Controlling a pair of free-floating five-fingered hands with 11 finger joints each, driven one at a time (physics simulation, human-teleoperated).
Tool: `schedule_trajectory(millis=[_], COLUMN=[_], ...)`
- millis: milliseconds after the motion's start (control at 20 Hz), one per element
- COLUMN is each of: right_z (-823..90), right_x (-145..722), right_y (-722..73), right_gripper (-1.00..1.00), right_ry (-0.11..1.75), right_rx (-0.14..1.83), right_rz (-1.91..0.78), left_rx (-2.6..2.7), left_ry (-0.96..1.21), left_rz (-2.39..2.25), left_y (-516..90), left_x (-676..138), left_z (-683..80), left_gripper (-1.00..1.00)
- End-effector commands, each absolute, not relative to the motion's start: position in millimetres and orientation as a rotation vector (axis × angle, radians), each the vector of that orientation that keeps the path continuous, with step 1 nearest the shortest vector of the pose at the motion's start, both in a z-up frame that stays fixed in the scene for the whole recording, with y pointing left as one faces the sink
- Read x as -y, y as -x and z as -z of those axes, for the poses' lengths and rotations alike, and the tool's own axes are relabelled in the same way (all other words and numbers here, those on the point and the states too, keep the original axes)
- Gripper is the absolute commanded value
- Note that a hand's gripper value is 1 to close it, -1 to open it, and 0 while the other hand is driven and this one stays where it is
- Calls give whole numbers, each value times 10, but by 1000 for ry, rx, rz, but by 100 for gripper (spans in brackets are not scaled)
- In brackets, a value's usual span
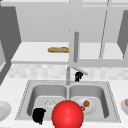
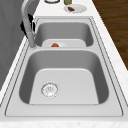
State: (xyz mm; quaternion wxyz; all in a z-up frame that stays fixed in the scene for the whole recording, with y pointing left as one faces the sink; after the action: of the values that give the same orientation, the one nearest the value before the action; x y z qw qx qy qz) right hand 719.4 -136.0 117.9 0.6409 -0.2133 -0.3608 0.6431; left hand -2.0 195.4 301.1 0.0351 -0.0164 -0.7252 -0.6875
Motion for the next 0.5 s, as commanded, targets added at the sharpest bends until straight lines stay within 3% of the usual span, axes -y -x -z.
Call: schedule_trajectory(millis=[0, 450], right_z=[-1122, -1118], right_x=[1141, 1111], right_y=[-7332, -7322], right_gripper=[100, 100], right_ry=[501, 495], right_rx=[793, 752], right_rz=[-1432, -1408], left_rx=[2229, 2229], left_ry=[50, 50], left_rz=[2113, 2113], left_y=[20, 20], left_x=[-1954, -1954], left_z=[-3011, -3011], left_gripper=[0, 0])
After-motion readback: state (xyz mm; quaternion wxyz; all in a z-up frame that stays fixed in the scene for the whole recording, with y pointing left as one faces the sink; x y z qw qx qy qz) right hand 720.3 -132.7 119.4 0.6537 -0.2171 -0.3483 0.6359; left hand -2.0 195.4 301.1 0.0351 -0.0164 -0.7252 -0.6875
